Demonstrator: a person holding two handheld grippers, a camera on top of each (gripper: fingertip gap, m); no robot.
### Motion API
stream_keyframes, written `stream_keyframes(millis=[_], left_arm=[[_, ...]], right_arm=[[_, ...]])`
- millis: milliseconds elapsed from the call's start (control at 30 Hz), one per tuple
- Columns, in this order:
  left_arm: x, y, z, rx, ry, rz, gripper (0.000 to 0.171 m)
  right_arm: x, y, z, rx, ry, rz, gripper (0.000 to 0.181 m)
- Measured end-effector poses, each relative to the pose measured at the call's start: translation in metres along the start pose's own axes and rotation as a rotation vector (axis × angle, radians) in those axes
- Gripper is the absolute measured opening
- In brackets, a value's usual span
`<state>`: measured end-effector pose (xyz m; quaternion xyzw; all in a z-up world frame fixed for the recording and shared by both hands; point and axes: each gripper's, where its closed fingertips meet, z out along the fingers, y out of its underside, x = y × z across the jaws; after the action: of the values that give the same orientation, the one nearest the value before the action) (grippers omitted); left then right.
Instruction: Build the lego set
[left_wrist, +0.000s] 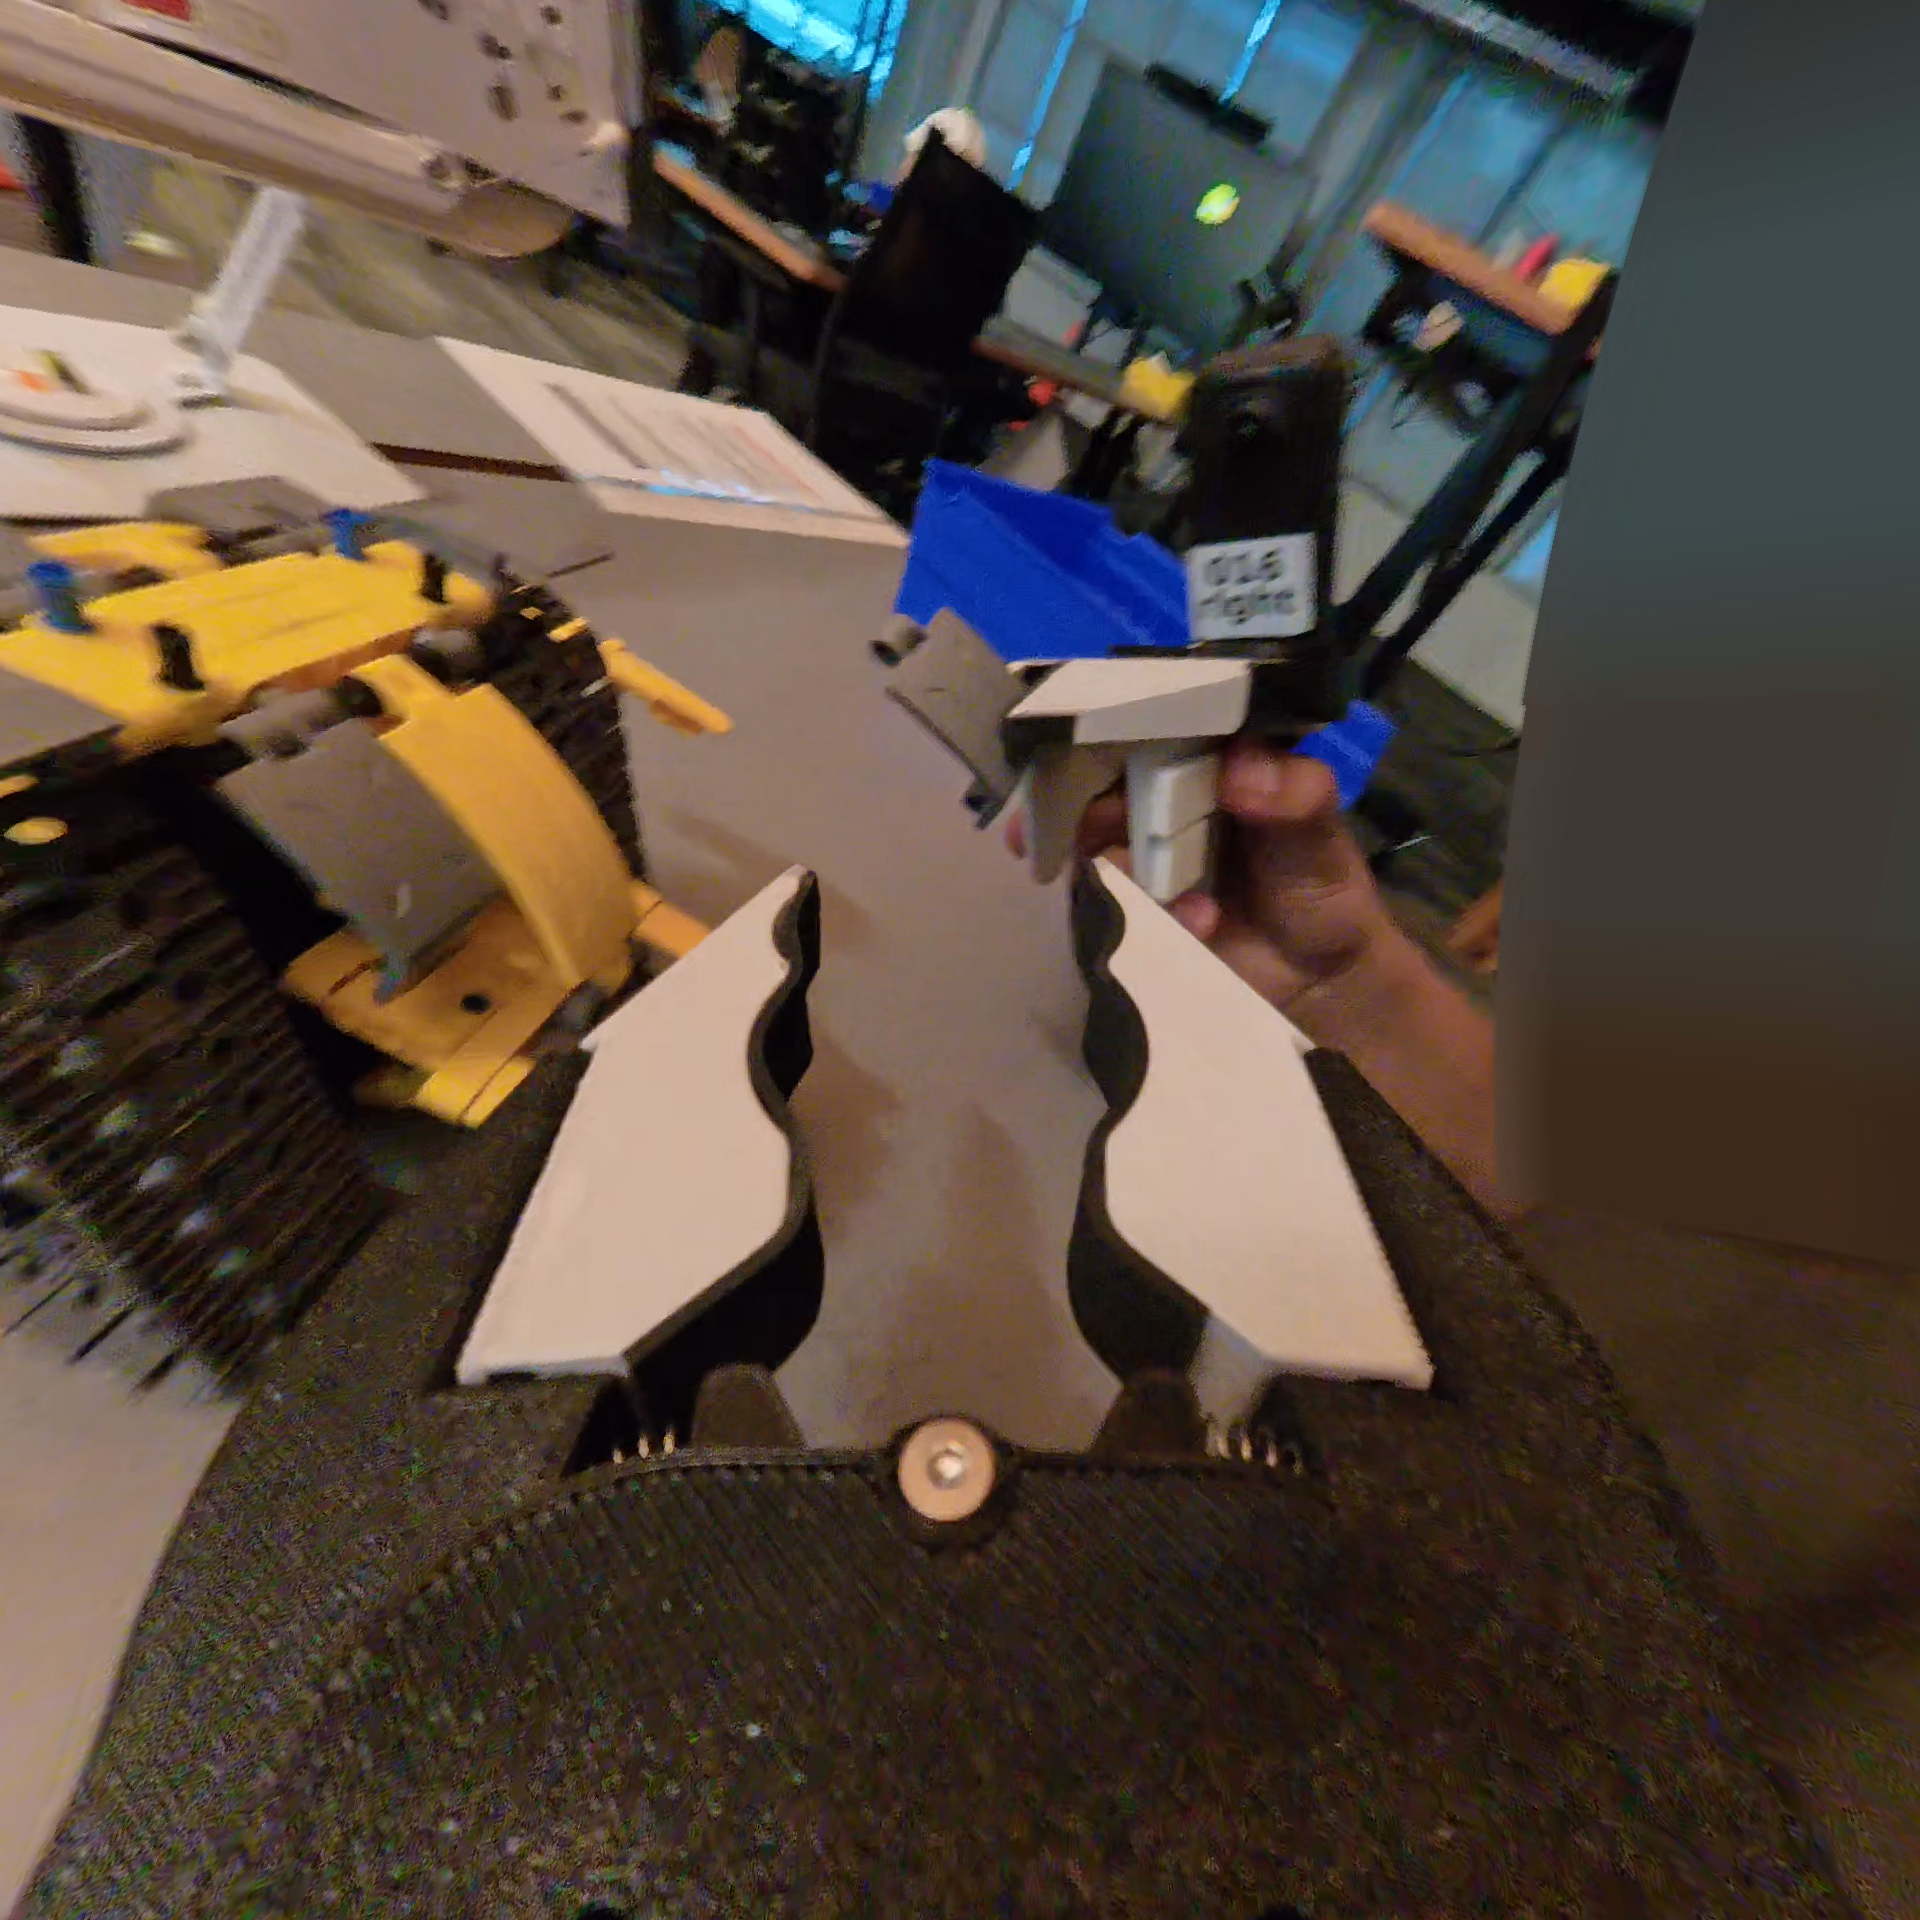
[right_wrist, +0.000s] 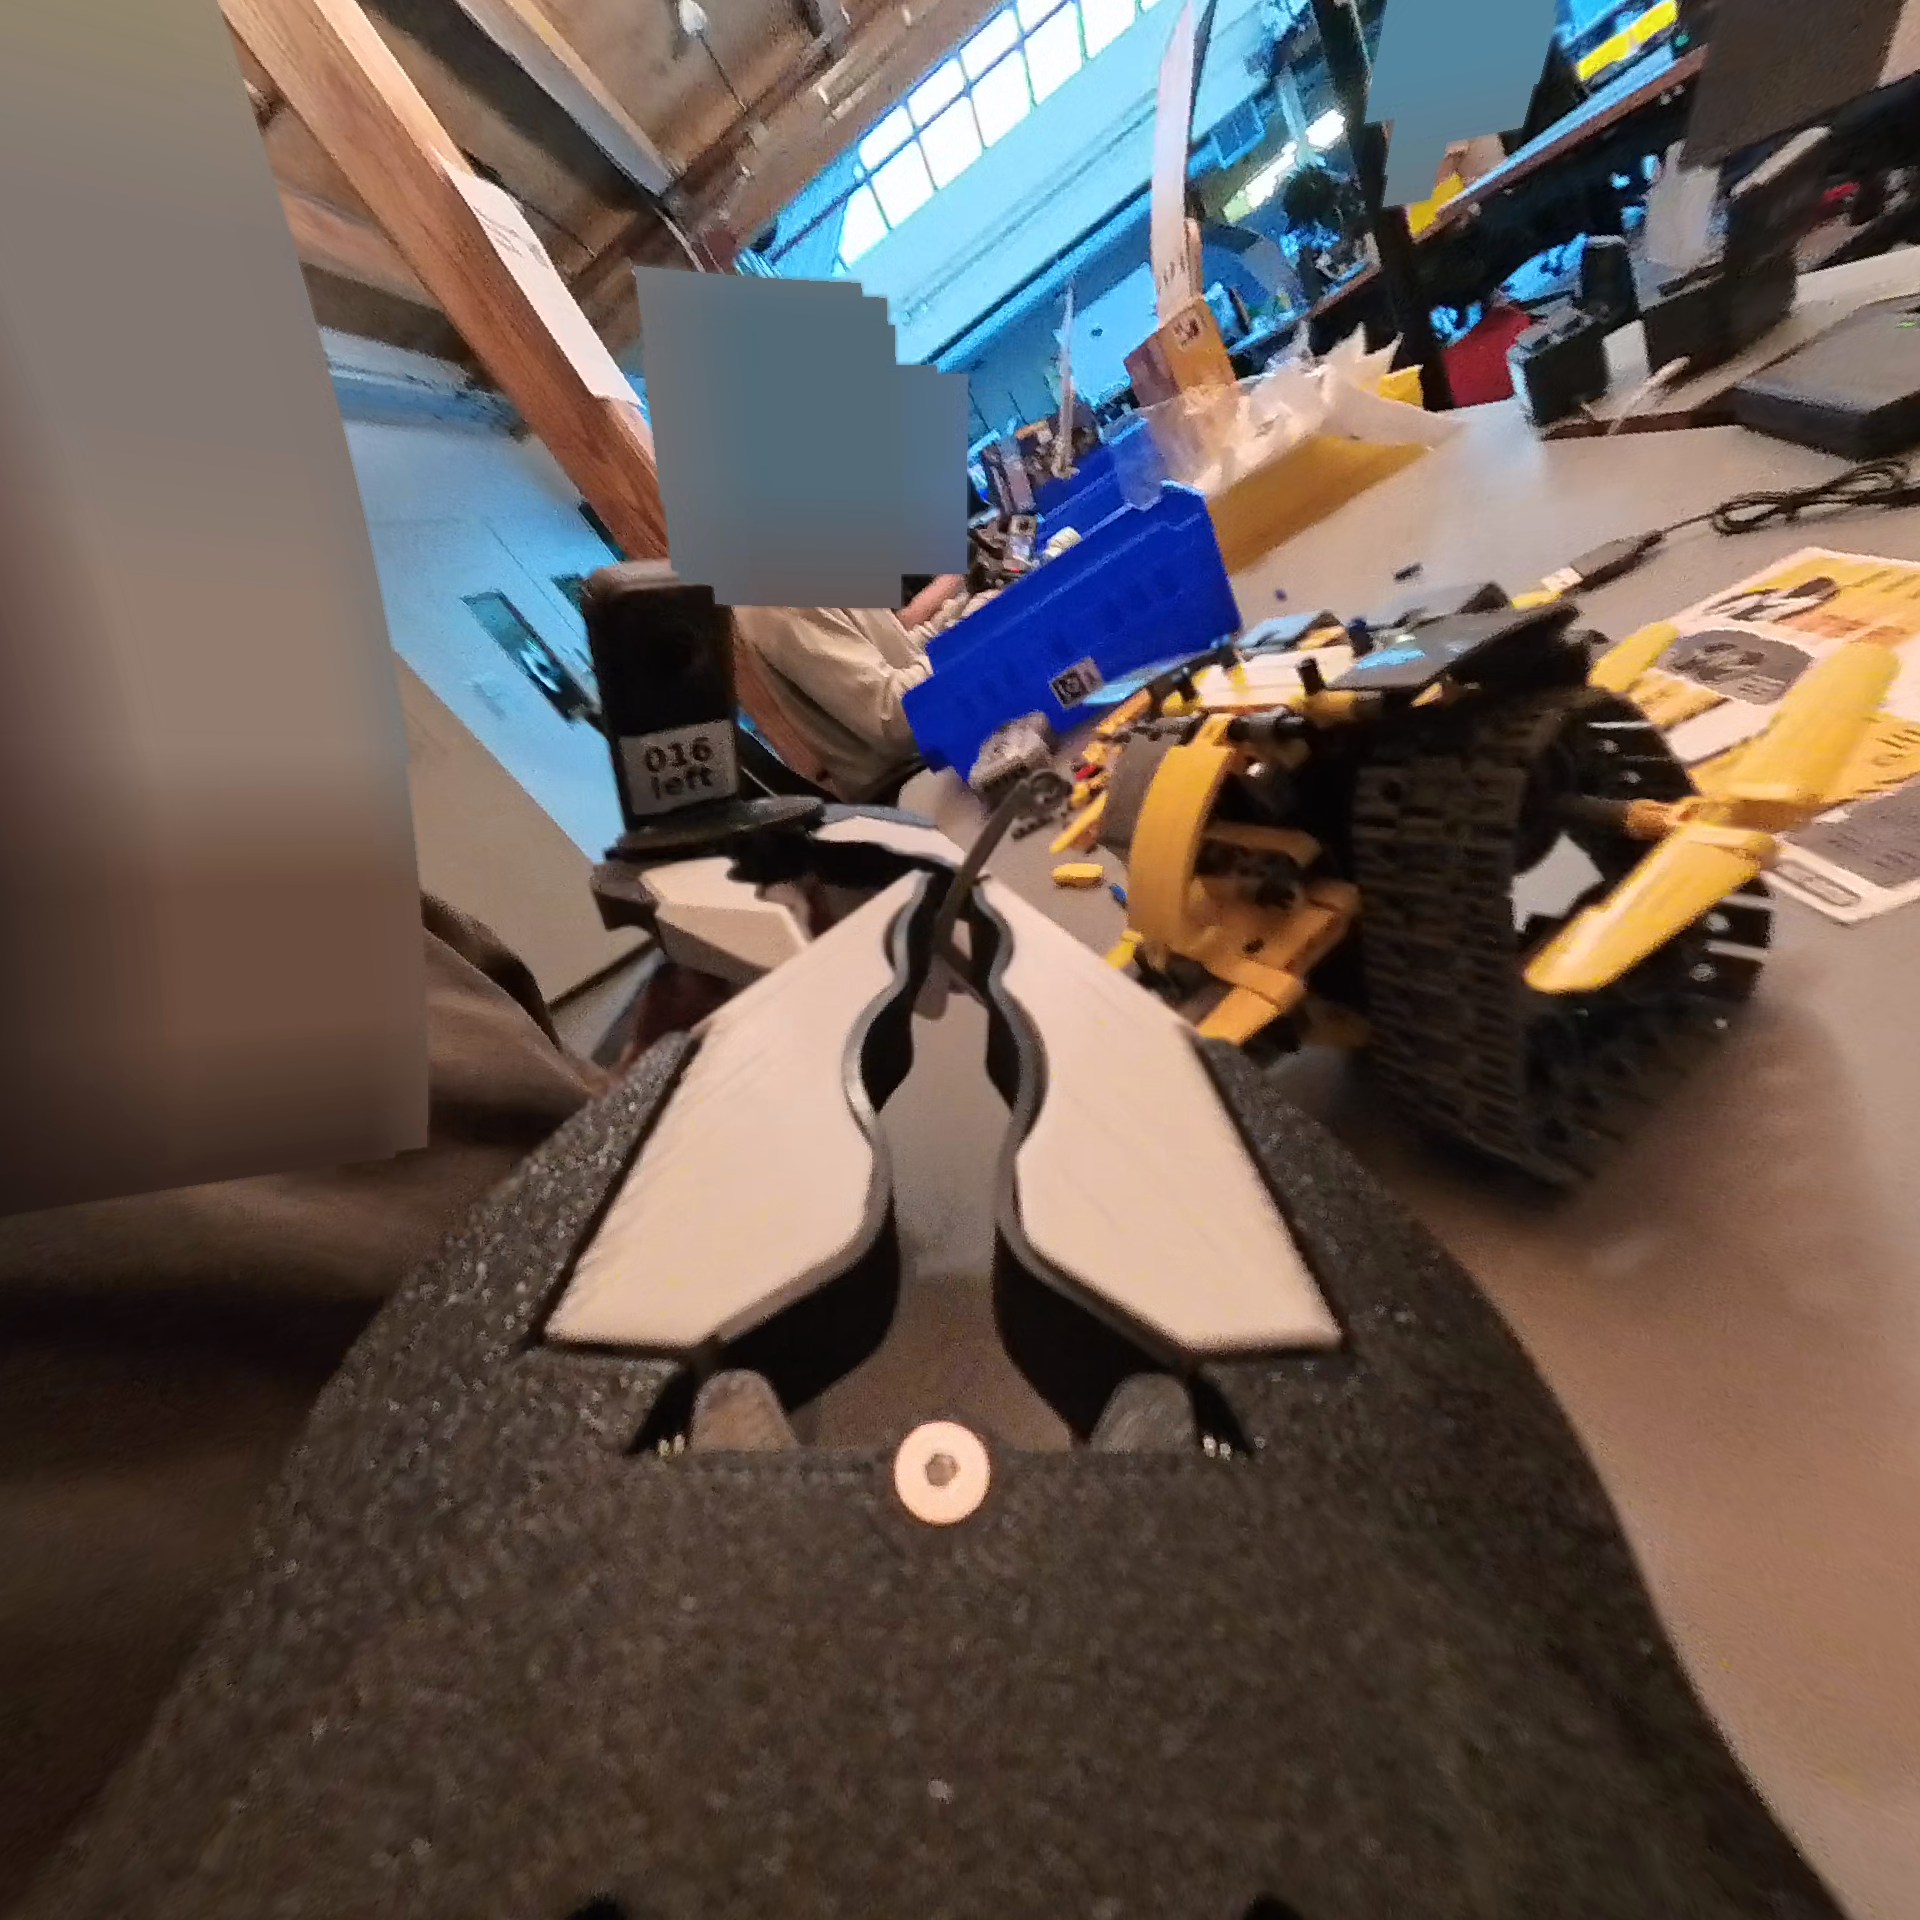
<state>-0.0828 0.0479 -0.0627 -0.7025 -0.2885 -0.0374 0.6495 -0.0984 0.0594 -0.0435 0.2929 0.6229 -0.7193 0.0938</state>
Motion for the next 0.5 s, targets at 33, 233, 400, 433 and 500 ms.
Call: stream_keyframes(millis=[33,233,400,433,500], left_arm=[[0.003,-0.003,0.003,0.01,0.024,-0.006,0.047],[0.006,-0.017,0.012,0.07,0.014,0.086,0.013],[-0.006,-0.017,0.014,0.041,-0.006,0.08,0.001],[-0.01,-0.019,0.014,0.045,-0.028,0.09,0.001],[-0.016,-0.021,0.012,0.032,-0.061,0.12,0.001]], right_arm=[[-0.001,-0.003,0.002,0.021,-0.016,0.017,0.005],[-0.005,0.0,0.009,0.098,-0.119,0.178,0.005],[0.011,0.003,0.005,0.088,-0.059,0.239,0.024],[0.015,0.003,0.002,0.076,-0.031,0.225,0.025],[0.022,-0.003,-0.006,0.071,0.05,0.151,0.028]])
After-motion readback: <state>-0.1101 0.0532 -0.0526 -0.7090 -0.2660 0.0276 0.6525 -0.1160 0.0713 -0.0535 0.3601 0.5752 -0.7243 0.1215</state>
